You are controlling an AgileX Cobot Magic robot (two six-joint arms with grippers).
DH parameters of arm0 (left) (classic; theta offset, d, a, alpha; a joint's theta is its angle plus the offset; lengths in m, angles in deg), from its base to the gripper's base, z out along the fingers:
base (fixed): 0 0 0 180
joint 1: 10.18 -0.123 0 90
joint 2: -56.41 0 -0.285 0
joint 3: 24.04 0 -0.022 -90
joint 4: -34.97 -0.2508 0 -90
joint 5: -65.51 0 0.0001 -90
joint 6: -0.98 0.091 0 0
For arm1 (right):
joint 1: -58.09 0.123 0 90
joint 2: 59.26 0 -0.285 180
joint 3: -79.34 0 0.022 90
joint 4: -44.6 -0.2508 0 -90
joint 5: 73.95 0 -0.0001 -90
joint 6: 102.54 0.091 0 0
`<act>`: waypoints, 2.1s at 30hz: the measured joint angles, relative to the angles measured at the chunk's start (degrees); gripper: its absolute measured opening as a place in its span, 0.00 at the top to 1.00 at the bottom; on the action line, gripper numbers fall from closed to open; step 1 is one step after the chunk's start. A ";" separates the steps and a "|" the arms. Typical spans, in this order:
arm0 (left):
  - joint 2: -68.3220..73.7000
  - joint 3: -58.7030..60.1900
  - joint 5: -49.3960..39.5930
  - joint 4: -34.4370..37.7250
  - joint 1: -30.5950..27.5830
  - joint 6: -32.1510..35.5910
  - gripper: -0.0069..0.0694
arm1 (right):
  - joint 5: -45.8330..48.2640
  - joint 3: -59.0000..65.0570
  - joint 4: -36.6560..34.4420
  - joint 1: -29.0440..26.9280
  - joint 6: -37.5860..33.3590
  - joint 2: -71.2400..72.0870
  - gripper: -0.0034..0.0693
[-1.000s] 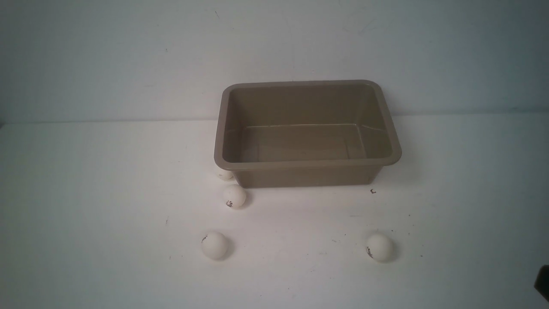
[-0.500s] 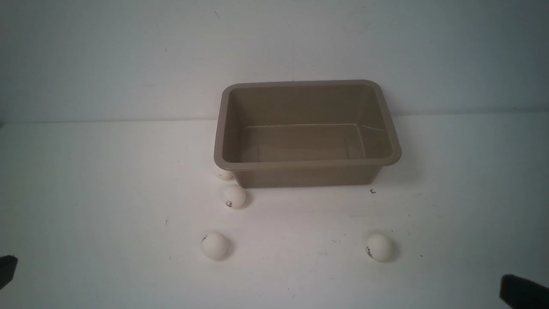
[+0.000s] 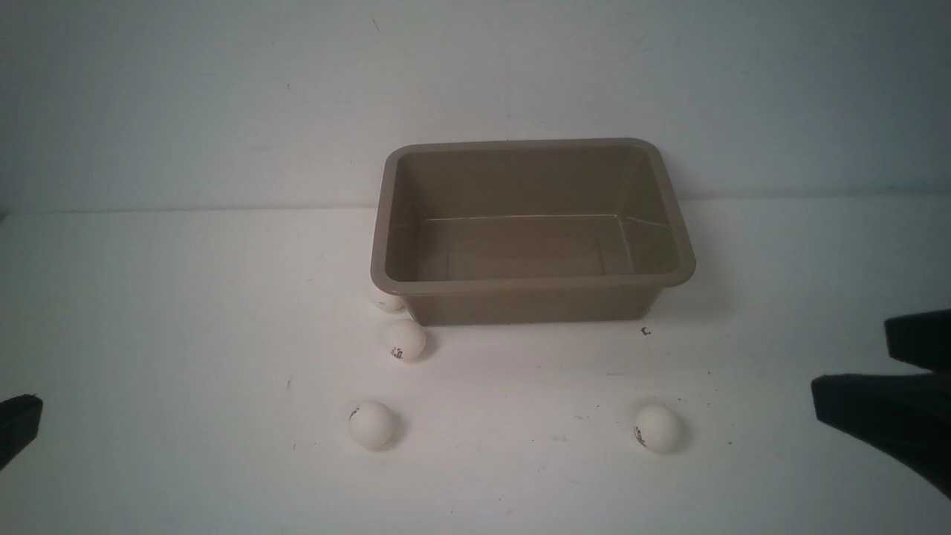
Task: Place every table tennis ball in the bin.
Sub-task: Use the right arm to clamp the table tennis ball closest to it
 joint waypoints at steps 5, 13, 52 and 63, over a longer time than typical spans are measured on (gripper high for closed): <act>3.30 0.00 0.11 2.80 0.00 0.35 0.31 | 0.87 -3.32 2.52 0.00 -2.89 -9.78 0.15; 7.27 0.00 2.58 7.29 0.00 5.04 0.31 | -0.27 -4.33 0.84 0.00 -10.27 -18.18 0.15; 7.69 0.02 3.33 7.58 0.00 7.67 0.31 | -13.93 -12.90 5.36 9.88 -6.18 -51.90 0.19; 7.69 0.02 3.27 7.58 0.00 7.67 0.31 | -7.47 -17.11 6.20 9.88 -4.83 -58.01 0.21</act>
